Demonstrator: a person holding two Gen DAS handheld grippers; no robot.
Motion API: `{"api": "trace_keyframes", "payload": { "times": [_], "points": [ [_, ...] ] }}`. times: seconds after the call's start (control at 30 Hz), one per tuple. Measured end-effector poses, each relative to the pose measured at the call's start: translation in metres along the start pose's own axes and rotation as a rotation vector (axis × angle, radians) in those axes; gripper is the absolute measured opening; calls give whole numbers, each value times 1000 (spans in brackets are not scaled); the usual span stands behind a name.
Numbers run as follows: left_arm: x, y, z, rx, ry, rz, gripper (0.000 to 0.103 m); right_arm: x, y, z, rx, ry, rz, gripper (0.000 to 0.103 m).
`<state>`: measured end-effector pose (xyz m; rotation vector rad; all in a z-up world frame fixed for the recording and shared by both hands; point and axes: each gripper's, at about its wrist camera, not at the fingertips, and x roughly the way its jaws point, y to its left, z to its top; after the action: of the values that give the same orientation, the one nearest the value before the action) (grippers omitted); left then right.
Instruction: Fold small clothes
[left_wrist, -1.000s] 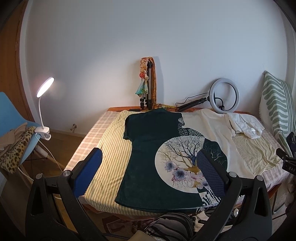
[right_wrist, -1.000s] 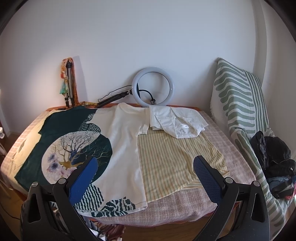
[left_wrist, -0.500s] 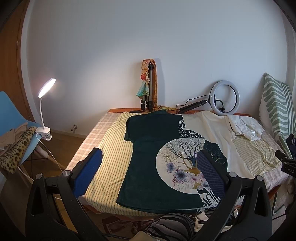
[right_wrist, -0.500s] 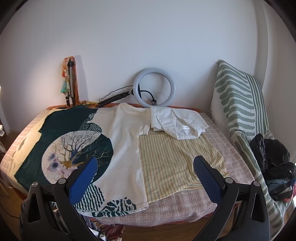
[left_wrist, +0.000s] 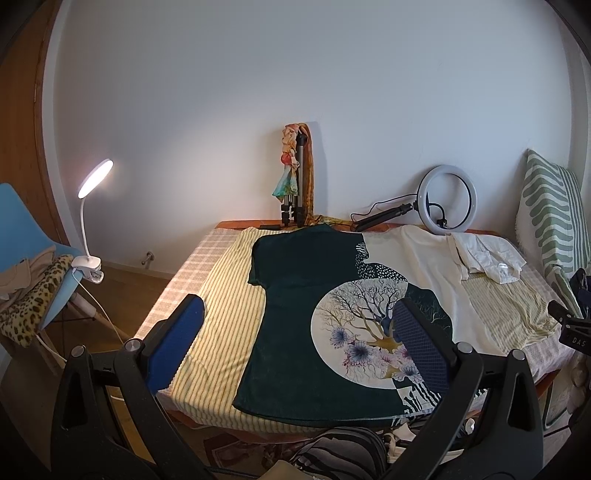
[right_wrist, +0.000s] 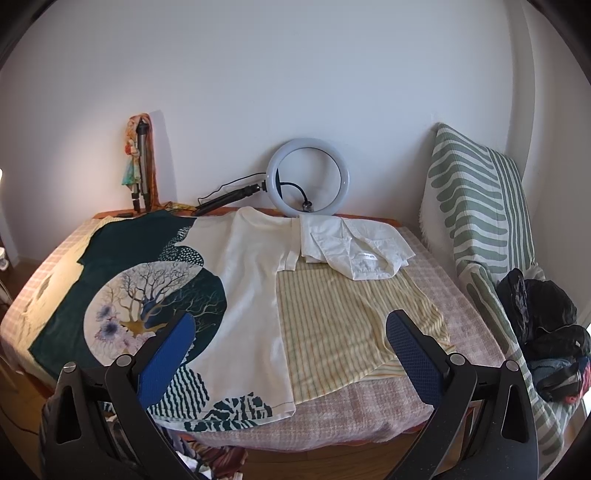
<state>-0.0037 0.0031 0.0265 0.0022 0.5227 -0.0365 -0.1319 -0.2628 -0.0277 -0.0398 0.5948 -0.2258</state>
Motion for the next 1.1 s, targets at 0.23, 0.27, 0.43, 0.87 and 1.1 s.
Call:
{"api": "trace_keyframes", "payload": {
  "times": [0.23, 0.27, 0.43, 0.87, 1.1],
  "points": [
    [-1, 2, -1, 2, -4, 2, 103, 0, 1, 0, -2, 0, -1, 102],
    [-1, 2, -1, 2, -6, 3, 103, 0, 1, 0, -3, -1, -3, 102],
    [-2, 5, -4, 2, -13, 0, 103, -3, 3, 3, -14, -14, -15, 102],
    [22, 25, -14, 5, -12, 29, 103, 28, 29, 36, -157, -94, -55, 102],
    [51, 44, -30, 5, 22, 73, 103, 65, 58, 55, -214, -113, 19, 102]
  ]
}}
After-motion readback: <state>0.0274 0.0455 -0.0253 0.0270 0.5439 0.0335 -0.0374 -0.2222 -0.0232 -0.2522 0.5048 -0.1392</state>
